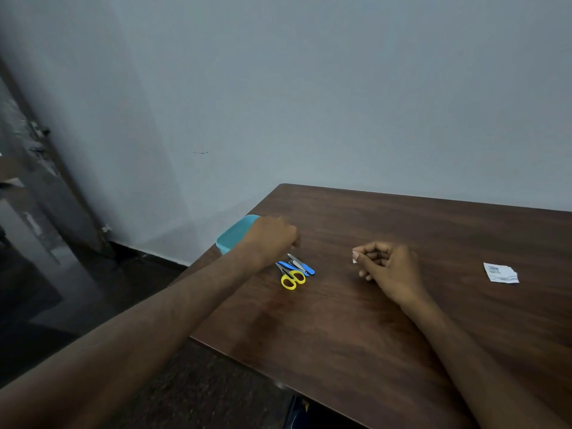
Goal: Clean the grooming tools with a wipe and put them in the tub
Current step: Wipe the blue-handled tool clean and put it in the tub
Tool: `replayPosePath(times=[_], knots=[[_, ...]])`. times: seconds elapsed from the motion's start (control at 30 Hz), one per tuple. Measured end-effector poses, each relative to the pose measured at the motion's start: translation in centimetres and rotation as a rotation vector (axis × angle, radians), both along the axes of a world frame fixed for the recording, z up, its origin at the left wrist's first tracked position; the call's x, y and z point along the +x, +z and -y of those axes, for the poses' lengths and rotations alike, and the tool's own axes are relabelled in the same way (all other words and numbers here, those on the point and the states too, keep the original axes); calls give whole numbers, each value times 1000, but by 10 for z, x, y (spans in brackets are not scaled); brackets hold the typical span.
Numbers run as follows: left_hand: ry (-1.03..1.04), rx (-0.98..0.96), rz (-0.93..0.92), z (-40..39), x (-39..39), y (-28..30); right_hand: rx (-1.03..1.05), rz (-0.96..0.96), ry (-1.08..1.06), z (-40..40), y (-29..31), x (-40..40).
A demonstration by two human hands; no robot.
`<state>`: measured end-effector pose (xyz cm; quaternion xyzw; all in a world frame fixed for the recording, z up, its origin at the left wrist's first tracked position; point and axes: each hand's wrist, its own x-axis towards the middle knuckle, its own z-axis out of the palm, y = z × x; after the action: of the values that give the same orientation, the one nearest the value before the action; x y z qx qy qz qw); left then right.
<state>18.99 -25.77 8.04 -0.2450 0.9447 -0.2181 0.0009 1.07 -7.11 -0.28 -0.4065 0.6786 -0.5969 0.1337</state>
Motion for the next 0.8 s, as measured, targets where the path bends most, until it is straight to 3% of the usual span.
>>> replayPosePath(times=[0.47,0.8], knots=[[93,56,49,-1,-26,0,-5,-6,-6,-1,1,-3],[30,77,-25,-31,-69,-9,-31,30,-172,-15,6,-35]])
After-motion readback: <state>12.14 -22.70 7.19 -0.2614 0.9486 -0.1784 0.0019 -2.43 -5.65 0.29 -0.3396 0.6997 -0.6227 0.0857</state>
